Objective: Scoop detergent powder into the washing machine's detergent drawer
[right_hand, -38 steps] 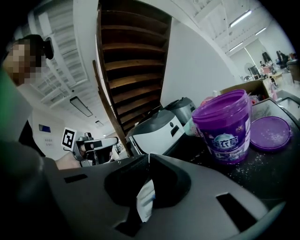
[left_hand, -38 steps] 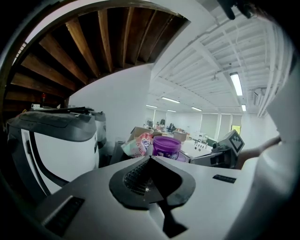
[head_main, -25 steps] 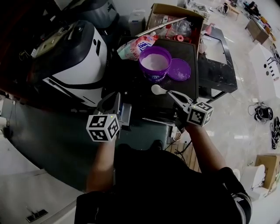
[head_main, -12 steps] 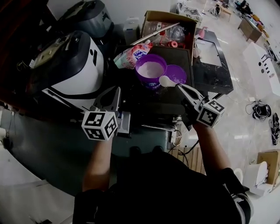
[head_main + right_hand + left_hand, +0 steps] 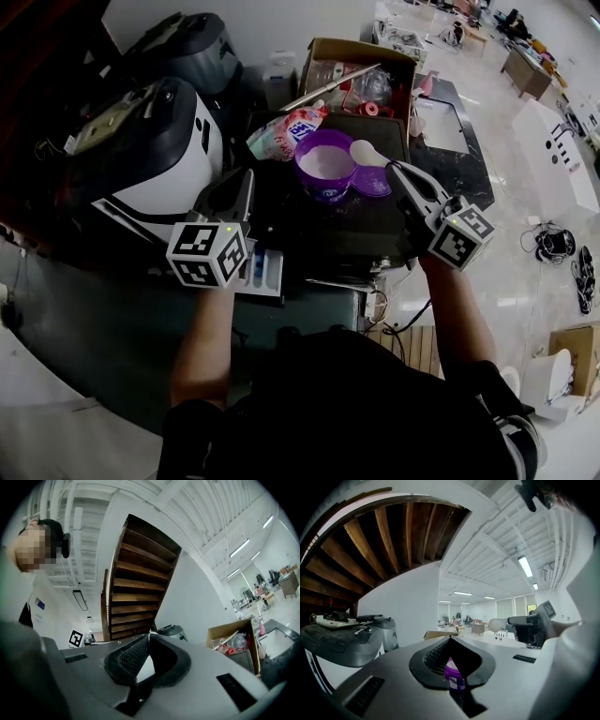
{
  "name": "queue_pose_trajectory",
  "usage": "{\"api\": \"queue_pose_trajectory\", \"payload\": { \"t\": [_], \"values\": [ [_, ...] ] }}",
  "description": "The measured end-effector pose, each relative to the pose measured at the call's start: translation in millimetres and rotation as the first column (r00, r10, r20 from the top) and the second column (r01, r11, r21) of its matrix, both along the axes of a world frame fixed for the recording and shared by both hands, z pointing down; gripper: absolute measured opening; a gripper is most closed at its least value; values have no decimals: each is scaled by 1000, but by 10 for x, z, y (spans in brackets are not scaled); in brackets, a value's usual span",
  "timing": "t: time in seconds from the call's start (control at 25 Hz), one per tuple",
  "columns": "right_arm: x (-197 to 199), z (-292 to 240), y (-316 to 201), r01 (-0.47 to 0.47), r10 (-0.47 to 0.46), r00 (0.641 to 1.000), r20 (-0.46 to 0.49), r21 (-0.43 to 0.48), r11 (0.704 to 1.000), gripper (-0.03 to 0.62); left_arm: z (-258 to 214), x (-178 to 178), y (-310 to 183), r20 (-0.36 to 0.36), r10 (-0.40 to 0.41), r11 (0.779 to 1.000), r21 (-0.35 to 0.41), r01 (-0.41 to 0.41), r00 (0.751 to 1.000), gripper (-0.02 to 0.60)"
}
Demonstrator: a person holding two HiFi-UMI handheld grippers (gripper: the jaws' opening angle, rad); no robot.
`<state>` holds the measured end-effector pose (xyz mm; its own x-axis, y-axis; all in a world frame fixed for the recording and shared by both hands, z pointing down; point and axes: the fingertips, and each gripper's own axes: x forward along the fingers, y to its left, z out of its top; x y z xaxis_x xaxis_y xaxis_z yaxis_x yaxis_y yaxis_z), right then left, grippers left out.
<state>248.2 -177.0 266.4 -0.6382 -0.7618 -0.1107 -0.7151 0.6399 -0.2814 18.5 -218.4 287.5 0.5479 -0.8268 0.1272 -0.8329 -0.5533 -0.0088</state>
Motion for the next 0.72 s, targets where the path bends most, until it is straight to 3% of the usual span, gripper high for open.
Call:
{"api": "queue_pose_trajectory", "payload": {
  "t": [0.28,0.4,0.72],
  "values": [
    [39,80,37,-129,132,990,-56,54,990,18,18,-33,15,-13,-70,997,28,70,997,8],
    [6,251,72,-181,189,972,-141,65,981,18,133,-6,31,-10,-79,997,12,79,997,8],
    [-192,434,106,-192,217,933,-288,113,975,18,344,56,34,-16,-75,997,-30,74,997,8]
  ]
}}
